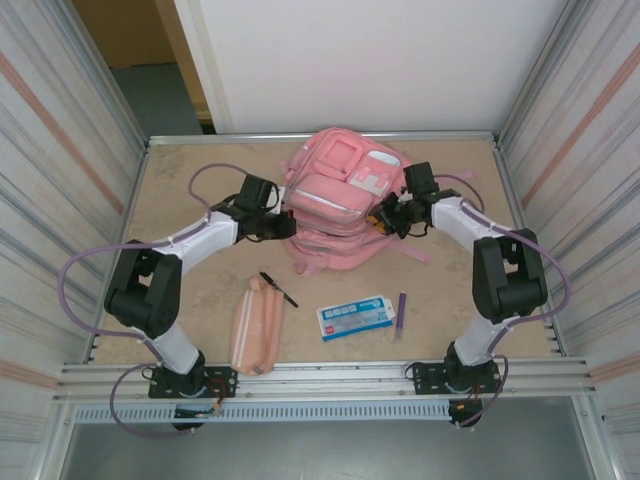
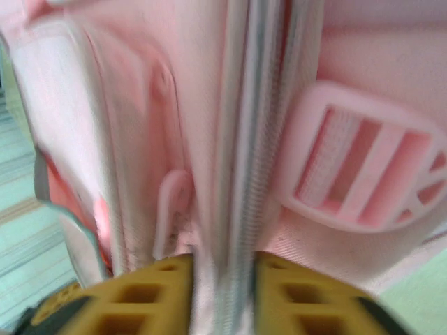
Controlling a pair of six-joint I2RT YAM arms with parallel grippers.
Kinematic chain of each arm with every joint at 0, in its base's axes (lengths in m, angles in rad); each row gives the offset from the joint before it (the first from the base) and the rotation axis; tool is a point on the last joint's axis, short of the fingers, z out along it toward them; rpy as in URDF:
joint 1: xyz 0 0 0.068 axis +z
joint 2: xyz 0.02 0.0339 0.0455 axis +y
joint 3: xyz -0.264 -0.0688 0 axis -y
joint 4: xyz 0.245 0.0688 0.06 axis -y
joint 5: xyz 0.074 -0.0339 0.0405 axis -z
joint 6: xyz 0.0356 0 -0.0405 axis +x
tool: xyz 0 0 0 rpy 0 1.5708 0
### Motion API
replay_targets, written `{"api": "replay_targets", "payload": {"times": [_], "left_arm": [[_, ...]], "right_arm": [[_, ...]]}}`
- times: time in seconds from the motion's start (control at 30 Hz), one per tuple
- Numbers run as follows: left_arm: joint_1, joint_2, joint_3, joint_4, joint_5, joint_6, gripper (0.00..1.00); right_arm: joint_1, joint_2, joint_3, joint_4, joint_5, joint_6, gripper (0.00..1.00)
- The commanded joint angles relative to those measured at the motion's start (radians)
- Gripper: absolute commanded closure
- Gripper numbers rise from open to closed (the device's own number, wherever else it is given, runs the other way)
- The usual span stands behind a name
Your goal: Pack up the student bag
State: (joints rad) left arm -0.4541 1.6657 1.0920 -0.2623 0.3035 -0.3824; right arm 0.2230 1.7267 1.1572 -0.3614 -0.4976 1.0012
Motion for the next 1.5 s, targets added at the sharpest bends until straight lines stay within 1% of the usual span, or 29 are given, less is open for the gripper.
{"api": "replay_targets", "payload": {"times": [0.0,0.03,0.07,0.1,0.2,0.27,0.37,0.47,0.53,0.63,0.7,0.8,0.87,0.97,1.0,1.03,1.1,1.13,1.23,1.33,1.47], "left_arm": [[-0.064,-0.059,-0.028,-0.014,-0.067,-0.013,1.0],[-0.094,-0.057,-0.023,-0.021,-0.122,-0.009,1.0],[-0.117,-0.05,-0.018,-0.018,-0.148,-0.01,1.0],[-0.124,-0.043,-0.011,-0.012,-0.147,-0.017,1.0],[-0.137,-0.022,0.015,0.025,-0.101,-0.089,1.0],[-0.161,-0.012,0.026,0.071,-0.081,-0.119,1.0],[-0.202,0.019,0.082,0.083,-0.046,-0.145,1.0],[-0.244,0.041,0.131,0.09,-0.003,-0.165,1.0],[-0.268,0.046,0.144,0.099,0.006,-0.18,1.0],[-0.282,0.045,0.142,0.115,0.044,-0.215,1.0],[-0.289,0.035,0.131,0.123,0.058,-0.219,1.0],[-0.297,0.017,0.108,0.134,0.043,-0.217,1.0],[-0.297,0.011,0.1,0.136,0.05,-0.222,1.0],[-0.302,0.002,0.094,0.133,0.062,-0.213,1.0],[-0.302,-0.002,0.094,0.127,0.06,-0.205,1.0],[-0.302,-0.007,0.095,0.111,0.054,-0.192,1.0],[-0.3,-0.028,0.096,0.066,0.007,-0.155,1.0],[-0.298,-0.042,0.092,0.037,-0.039,-0.13,1.0],[-0.263,-0.091,0.047,-0.012,-0.144,-0.08,1.0],[-0.204,-0.129,-0.008,-0.027,-0.194,-0.058,1.0],[-0.126,-0.14,-0.052,-0.037,-0.246,0.004,1.0]], "right_arm": [[-0.048,0.008,0.036,-0.042,-0.03,-0.118,0.59],[-0.05,-0.02,0.021,-0.035,-0.013,-0.093,0.58],[-0.048,-0.052,0.005,-0.031,0.006,-0.061,0.56],[-0.046,-0.082,-0.011,-0.037,0.024,-0.031,0.53],[-0.01,-0.225,-0.093,-0.049,0.096,0.12,0.47],[0.055,-0.318,-0.149,-0.018,0.178,0.224,0.43],[0.166,-0.394,-0.188,-0.019,0.327,0.356,0.4],[0.246,-0.404,-0.227,0.008,0.418,0.455,0.4],[0.28,-0.381,-0.219,0.004,0.445,0.459,0.38],[0.319,-0.346,-0.221,0.012,0.474,0.48,0.38],[0.319,-0.32,-0.238,0.044,0.489,0.492,0.39],[0.303,-0.26,-0.236,0.085,0.43,0.502,0.44],[0.32,-0.238,-0.233,0.105,0.43,0.502,0.48],[0.335,-0.21,-0.225,0.137,0.43,0.496,0.71],[0.336,-0.205,-0.22,0.137,0.426,0.491,0.74],[0.335,-0.207,-0.213,0.137,0.425,0.482,0.84],[0.335,-0.222,-0.201,0.109,0.441,0.46,0.96],[0.332,-0.233,-0.194,0.096,0.446,0.441,1.0],[0.306,-0.251,-0.166,0.051,0.408,0.374,1.0],[0.272,-0.264,-0.163,0.036,0.328,0.315,1.0],[0.226,-0.259,-0.156,0.026,0.176,0.213,1.0]]}}
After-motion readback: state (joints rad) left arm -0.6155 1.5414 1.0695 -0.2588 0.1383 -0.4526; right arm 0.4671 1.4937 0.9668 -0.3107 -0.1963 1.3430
